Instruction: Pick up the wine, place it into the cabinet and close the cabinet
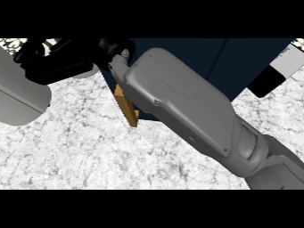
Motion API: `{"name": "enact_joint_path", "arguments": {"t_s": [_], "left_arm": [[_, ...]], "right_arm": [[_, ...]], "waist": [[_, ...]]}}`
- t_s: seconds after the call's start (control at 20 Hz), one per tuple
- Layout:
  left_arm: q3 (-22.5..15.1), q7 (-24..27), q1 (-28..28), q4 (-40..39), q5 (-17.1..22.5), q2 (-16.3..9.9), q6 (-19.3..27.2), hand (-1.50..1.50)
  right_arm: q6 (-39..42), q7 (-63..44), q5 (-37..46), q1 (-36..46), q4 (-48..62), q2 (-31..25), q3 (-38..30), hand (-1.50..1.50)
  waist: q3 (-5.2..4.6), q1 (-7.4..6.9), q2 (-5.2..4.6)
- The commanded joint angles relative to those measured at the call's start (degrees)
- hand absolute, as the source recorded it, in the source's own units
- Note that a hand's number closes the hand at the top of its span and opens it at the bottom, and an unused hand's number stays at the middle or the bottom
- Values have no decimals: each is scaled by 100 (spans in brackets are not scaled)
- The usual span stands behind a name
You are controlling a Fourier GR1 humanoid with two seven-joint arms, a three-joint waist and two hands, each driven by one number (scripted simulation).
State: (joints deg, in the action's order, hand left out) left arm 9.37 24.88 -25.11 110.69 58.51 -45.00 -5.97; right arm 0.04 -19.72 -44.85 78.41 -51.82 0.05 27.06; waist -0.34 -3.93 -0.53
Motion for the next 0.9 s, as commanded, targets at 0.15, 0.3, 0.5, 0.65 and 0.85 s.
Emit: {"name": "enact_joint_path", "arguments": {"t_s": [0.15, 0.3, 0.5, 0.65, 0.85], "left_arm": [[235, -108, -100, 25, 75, -20, -105, -150], [136, -161, -6, 78, 129, 4, -147, -150], [20, -191, 1, 283, 150, 59, -160, -150], [-106, -316, 52, 421, 214, 74, -47, -150], [-296, -336, 174, 462, 151, 134, -10, -150]], "right_arm": [[157, 862, 262, -188, 948, -536, -388, 150], [211, 988, 294, -323, 1071, -670, -360, 150], [383, 1222, 270, -516, 1176, -842, -432, 150], [267, 1312, 262, -518, 1218, -868, -506, 150], [388, 1466, 202, -455, 1230, -886, -493, 150]], "waist": [[31, 112, -28], [29, 180, -62], [32, 216, -94], [37, 313, -104], [22, 410, -146]]}}
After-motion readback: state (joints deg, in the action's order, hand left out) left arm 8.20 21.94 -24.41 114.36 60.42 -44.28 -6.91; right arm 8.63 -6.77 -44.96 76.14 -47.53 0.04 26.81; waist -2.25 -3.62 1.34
